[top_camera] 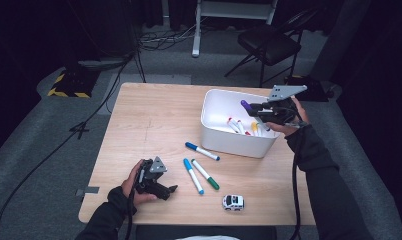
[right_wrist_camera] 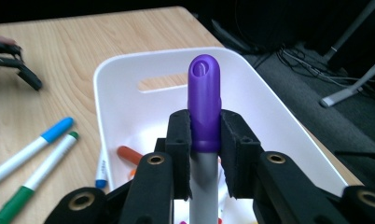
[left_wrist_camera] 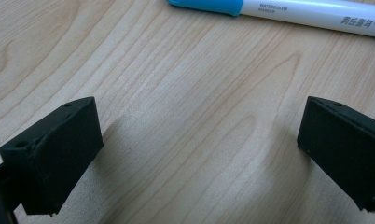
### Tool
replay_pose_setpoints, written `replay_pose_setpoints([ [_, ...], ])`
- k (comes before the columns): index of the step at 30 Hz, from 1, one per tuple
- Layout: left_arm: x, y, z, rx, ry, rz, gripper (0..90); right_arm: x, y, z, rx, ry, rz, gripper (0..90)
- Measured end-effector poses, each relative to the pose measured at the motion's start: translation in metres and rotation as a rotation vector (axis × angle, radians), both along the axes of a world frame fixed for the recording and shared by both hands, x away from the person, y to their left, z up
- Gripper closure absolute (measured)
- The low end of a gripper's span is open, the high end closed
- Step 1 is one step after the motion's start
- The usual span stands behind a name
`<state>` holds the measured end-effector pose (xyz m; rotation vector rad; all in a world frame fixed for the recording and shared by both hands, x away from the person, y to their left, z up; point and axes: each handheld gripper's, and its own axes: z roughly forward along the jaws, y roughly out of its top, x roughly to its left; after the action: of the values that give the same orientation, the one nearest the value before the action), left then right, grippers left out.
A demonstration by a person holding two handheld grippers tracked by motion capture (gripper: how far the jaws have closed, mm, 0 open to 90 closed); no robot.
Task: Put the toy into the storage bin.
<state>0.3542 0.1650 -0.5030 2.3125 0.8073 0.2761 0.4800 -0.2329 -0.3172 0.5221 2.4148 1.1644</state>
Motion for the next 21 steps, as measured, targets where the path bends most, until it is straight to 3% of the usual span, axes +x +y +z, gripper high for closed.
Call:
replay_pose_setpoints([
  [7,0.0,0.0,0.0,0.0,-0.001,0.002,0.2,0.01,0.008,-0.016,-0.134,0.063,-0.004,74.9],
  [13,0.0,0.0,0.0,0.0,-0.001,0.002,0.2,0.016,0.007,-0.033,-0.209,0.127,-0.01,74.9],
  [18,0.0,0.0,0.0,0.0,-0.001,0.002,0.2,0.017,0.003,-0.04,-0.221,0.144,-0.022,74.7],
  [21,0.0,0.0,0.0,0.0,-0.001,0.002,0.2,0.016,0.001,-0.044,-0.205,0.163,-0.034,74.3],
])
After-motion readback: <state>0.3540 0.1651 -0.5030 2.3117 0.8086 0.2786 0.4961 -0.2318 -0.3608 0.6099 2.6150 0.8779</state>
